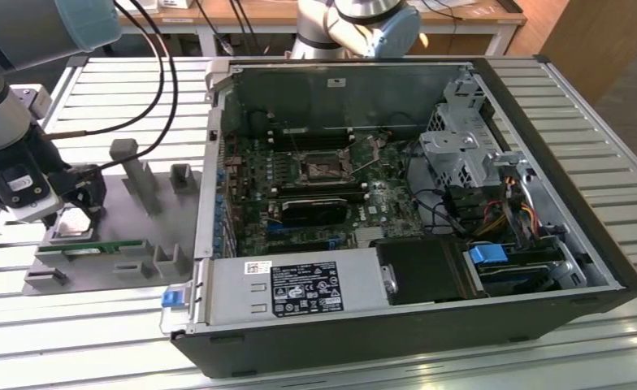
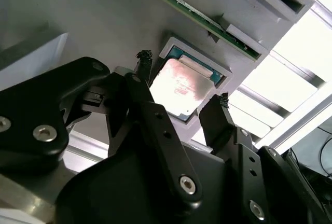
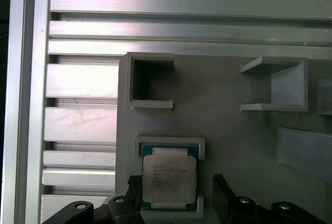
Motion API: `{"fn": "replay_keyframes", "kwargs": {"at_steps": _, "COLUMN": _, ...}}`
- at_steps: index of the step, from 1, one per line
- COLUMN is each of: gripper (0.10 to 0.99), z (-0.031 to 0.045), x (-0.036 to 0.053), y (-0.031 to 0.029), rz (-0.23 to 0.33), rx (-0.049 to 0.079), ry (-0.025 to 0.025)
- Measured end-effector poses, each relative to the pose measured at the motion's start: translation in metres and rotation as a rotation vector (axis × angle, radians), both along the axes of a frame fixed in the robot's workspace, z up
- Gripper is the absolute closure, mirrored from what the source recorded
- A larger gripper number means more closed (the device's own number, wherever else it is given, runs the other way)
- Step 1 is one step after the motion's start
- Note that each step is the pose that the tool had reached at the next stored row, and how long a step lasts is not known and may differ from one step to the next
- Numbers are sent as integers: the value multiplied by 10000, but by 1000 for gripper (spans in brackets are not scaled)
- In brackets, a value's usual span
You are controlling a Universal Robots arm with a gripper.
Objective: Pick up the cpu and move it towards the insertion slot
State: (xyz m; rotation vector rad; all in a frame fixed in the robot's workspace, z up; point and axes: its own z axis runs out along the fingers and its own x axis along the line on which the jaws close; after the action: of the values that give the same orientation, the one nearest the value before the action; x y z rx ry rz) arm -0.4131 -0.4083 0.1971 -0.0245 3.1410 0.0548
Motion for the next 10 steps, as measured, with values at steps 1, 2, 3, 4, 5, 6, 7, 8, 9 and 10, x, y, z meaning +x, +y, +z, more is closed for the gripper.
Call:
{"fn": "replay_keyframes", "kwargs": {"at_steps": 1, "gripper": 439, "z": 0, "x": 0, "y": 0, "rz": 68, "rx": 0, "ry": 0}}
{"fn": "replay_keyframes", "kwargs": {"at_steps": 2, "gripper": 439, "z": 0, "x": 0, "y": 0, "rz": 122, "rx": 0, "ry": 0}}
{"fn": "replay_keyframes", "kwargs": {"at_steps": 3, "gripper": 439, "z": -2, "x": 0, "y": 0, "rz": 156, "rx": 0, "ry": 0}}
{"fn": "replay_keyframes", "kwargs": {"at_steps": 4, "gripper": 439, "z": -7, "x": 0, "y": 0, "rz": 177, "rx": 2, "ry": -3}}
{"fn": "replay_keyframes", "kwargs": {"at_steps": 5, "gripper": 439, "z": -14, "x": 1, "y": 1, "rz": 193, "rx": 3, "ry": -4}}
{"fn": "replay_keyframes", "kwargs": {"at_steps": 6, "gripper": 439, "z": -22, "x": 1, "y": 0, "rz": 203, "rx": 2, "ry": -3}}
{"fn": "replay_keyframes", "kwargs": {"at_steps": 7, "gripper": 439, "z": -30, "x": 1, "y": 1, "rz": 214, "rx": 1, "ry": -1}}
{"fn": "replay_keyframes", "kwargs": {"at_steps": 8, "gripper": 439, "z": -39, "x": 0, "y": 3, "rz": 224, "rx": 2, "ry": -2}}
{"fn": "replay_keyframes", "kwargs": {"at_steps": 9, "gripper": 439, "z": -47, "x": -1, "y": 5, "rz": 236, "rx": 3, "ry": -2}}
{"fn": "replay_keyframes", "kwargs": {"at_steps": 10, "gripper": 439, "z": -56, "x": -2, "y": 7, "rz": 250, "rx": 4, "ry": 0}}
